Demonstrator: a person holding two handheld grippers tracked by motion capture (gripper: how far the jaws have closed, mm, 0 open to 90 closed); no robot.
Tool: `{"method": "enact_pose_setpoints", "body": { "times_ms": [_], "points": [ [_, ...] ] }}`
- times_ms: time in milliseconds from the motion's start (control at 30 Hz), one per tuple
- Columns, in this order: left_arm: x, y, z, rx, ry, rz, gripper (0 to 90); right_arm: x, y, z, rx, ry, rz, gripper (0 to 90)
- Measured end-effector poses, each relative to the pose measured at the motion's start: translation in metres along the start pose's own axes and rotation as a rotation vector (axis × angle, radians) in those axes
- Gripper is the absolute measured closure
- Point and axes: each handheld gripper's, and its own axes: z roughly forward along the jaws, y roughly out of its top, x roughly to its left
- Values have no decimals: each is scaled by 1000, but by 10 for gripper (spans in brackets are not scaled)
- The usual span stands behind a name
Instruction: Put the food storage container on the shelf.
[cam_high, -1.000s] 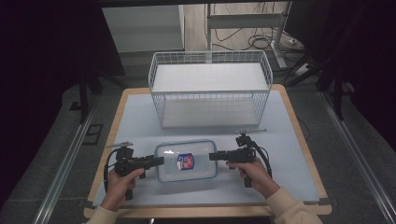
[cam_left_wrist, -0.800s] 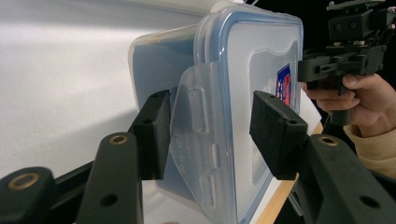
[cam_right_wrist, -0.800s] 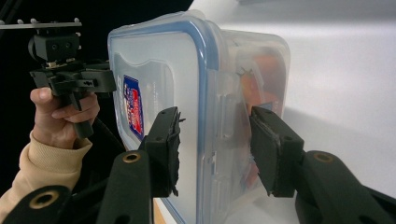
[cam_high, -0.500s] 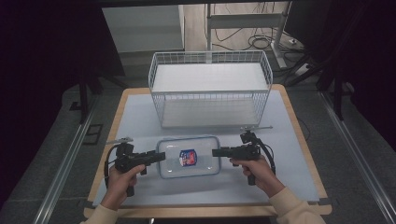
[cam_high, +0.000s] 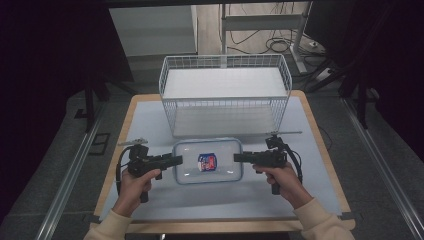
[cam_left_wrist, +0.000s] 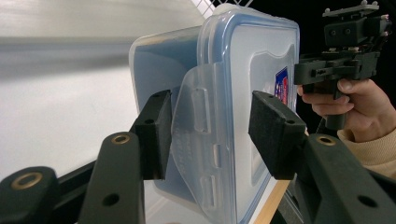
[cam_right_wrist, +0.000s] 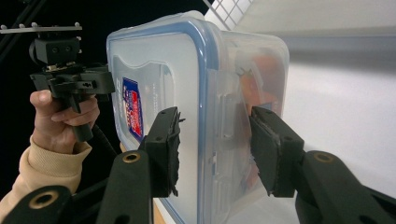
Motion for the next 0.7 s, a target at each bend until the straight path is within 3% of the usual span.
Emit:
{"method": "enact_pose_setpoints", "body": {
  "times_ms": [700],
  "points": [
    [-25,40,-1,-41,-6,57,505,19,33,-29,-69,-20,-78,538]
  ]
}}
